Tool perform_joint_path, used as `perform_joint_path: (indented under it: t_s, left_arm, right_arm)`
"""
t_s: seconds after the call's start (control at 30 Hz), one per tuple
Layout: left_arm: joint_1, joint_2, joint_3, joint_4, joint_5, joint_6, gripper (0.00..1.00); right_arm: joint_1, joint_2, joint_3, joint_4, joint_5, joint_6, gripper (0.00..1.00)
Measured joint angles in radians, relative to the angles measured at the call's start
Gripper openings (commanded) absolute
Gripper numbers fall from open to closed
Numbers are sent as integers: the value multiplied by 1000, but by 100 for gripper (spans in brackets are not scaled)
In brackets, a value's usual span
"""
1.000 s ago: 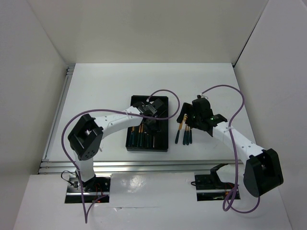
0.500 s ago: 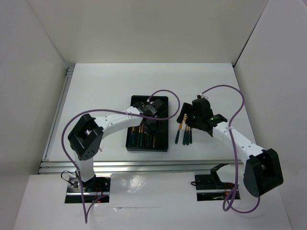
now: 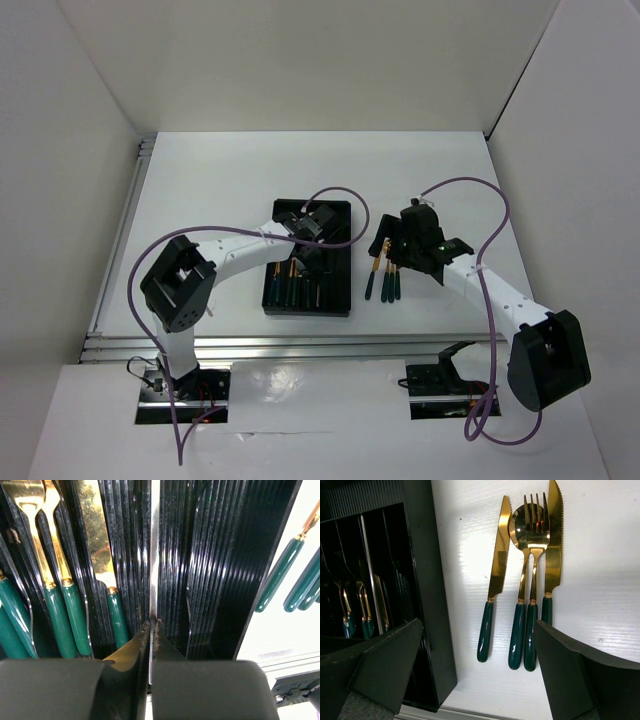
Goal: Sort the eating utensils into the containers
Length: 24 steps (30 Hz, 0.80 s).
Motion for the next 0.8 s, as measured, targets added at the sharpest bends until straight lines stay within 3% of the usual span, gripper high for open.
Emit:
perform_joint_path:
  t_s: [0.33, 0.47, 0.5, 0.6, 0.8]
  left_arm:
    - [4, 31, -22, 26, 11, -21, 0]
    - [4, 37, -23, 29, 14, -27, 9]
    - [4, 37, -23, 29, 14, -27, 17]
    - [3, 37, -23, 34, 14, -33, 27]
    - [3, 37, -22, 41, 8, -47, 31]
  right_arm:
    - [0, 0, 0, 0, 0, 0, 100]
    - [0, 0, 0, 0, 0, 0, 100]
    - [0, 0, 0, 0, 0, 0, 100]
    - [0, 0, 0, 0, 0, 0, 100]
    - [0, 0, 0, 0, 0, 0, 100]
